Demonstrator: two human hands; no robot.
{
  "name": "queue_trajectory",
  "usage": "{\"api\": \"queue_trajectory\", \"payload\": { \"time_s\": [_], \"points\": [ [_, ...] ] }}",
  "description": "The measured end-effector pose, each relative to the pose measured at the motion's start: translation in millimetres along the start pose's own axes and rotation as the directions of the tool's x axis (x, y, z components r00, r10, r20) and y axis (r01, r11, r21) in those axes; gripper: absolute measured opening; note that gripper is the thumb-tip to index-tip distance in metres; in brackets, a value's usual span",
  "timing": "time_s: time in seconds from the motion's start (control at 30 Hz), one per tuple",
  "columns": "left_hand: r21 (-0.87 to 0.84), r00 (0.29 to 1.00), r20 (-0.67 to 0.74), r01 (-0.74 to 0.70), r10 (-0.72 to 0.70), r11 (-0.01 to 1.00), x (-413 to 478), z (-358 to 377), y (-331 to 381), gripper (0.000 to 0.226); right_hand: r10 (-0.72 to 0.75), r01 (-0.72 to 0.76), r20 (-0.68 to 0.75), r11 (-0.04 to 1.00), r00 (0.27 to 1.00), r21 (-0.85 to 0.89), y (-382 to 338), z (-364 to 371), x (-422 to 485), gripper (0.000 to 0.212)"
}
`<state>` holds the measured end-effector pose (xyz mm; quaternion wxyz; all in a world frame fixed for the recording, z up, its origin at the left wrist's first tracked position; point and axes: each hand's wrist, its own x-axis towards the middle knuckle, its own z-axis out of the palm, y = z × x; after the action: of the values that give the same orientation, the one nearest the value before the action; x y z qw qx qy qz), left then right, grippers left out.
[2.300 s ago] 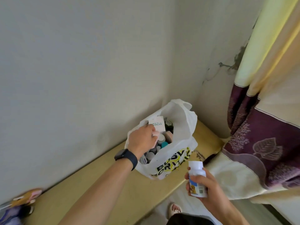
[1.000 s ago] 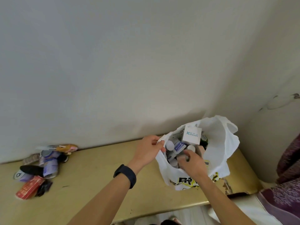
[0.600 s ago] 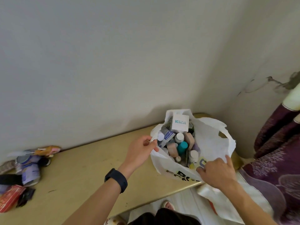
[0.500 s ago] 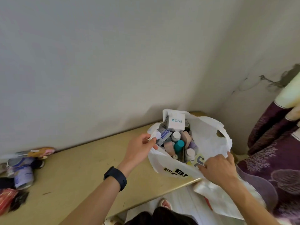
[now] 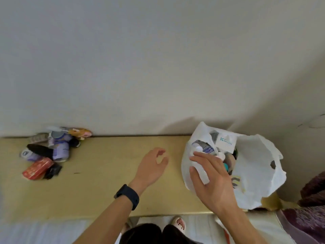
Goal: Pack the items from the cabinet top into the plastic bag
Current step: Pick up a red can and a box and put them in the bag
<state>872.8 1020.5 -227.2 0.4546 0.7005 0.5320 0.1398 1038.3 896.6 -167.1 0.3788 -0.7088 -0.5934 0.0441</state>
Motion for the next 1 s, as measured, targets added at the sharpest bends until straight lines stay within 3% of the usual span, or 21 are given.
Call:
{"api": "queue_trajectory", "payload": {
  "time_s": [0.1, 0.17, 0.33, 0.43, 0.5, 0.77, 0.87, 1.0],
  "points": [
    [0.242, 0.992, -0.025, 0.123, -0.121, 0.962, -22.3, -31.1, -68.4, 0.038, -0.058, 0.046, 0.235, 0.997, 0.970, 0.056, -24.6, 56.7, 3.2, 0.026],
    [0.370, 0.975, -0.005, 0.207, -0.221, 0.906, -42.5, -54.6, -112.6, 0.040, -0.062, 0.071, 0.443, 0.997, 0.895, -0.005, -35.7, 102.6, 1.2, 0.030],
    [0.499, 0.910, 0.039, 0.340, -0.413, 0.797, -88.6, -108.2, -207.4, 0.038, -0.006, 0.166, 0.806, 0.980, 0.592, -0.115, -68.7, 208.0, -9.4, 0.040],
    [0.476, 0.870, 0.009, 0.430, -0.493, 0.767, -108.0, -137.8, -251.8, 0.039, 0.032, 0.241, 0.917, 0.961, 0.398, -0.139, -97.1, 258.4, -11.9, 0.043],
    [0.455, 0.854, -0.018, 0.470, -0.520, 0.756, -115.0, -157.9, -278.3, 0.040, 0.035, 0.280, 0.944, 0.951, 0.329, -0.133, -117.2, 289.4, -11.4, 0.043],
    [0.388, 0.756, -0.093, 0.627, -0.648, 0.675, -119.8, -234.6, -377.9, 0.063, -0.024, 0.428, 0.964, 0.899, 0.264, -0.095, -208.5, 418.1, 26.0, 0.050],
    [0.404, 0.721, -0.046, 0.647, -0.692, 0.647, -123.1, -250.8, -407.4, 0.068, -0.024, 0.470, 0.950, 0.873, 0.313, -0.133, -246.3, 468.5, 50.6, 0.057],
    [0.379, 0.707, 0.012, 0.651, -0.707, 0.658, -125.3, -249.2, -422.4, 0.075, 0.026, 0.417, 0.915, 0.885, 0.403, -0.209, -277.9, 524.4, 81.3, 0.059]
  ]
}}
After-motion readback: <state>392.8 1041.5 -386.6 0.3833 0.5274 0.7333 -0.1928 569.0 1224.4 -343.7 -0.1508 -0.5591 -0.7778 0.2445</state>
